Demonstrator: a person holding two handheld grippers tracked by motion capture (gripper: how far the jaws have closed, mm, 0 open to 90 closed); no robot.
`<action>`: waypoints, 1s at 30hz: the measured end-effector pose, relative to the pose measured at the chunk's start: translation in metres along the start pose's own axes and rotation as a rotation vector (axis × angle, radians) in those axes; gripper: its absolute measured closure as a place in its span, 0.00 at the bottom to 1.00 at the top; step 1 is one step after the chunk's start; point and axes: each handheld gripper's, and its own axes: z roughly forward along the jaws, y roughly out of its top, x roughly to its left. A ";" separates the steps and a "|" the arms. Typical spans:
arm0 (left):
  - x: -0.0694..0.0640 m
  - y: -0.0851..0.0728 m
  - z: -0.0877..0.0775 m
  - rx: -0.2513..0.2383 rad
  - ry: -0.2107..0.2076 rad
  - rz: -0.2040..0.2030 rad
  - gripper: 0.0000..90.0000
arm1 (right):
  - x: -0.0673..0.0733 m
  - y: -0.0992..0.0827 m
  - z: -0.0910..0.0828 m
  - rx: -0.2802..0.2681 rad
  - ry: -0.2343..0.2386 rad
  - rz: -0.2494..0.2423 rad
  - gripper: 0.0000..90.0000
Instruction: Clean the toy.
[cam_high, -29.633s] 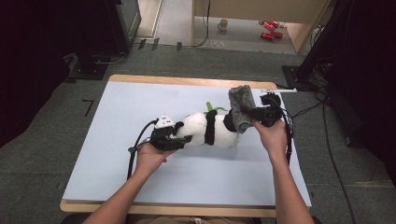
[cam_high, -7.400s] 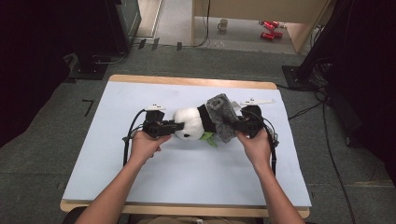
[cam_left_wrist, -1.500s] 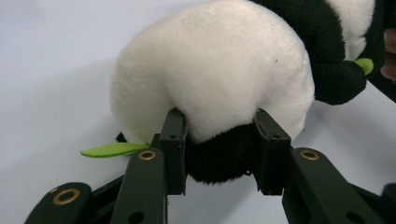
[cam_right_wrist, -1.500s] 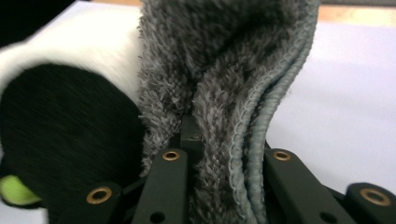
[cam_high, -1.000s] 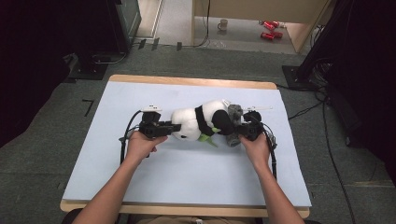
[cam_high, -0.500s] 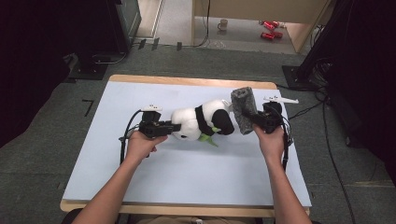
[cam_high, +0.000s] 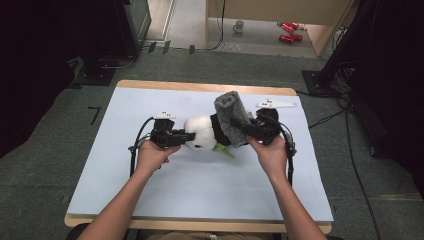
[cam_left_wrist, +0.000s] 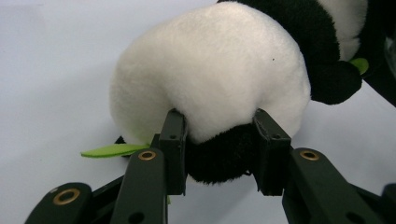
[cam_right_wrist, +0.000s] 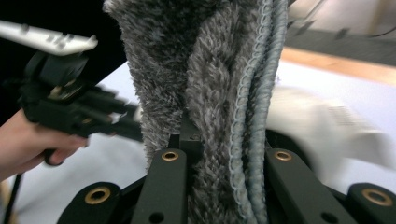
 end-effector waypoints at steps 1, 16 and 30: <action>-0.001 0.000 0.000 -0.001 0.003 0.003 0.70 | 0.004 -0.002 0.005 0.018 0.010 -0.008 0.86; 0.006 0.017 -0.019 -0.048 -0.051 0.173 0.40 | -0.012 -0.022 0.029 0.108 -0.030 -0.028 0.86; 0.007 0.036 0.011 0.047 -0.141 0.373 0.28 | -0.013 -0.026 0.028 0.096 -0.025 -0.017 0.86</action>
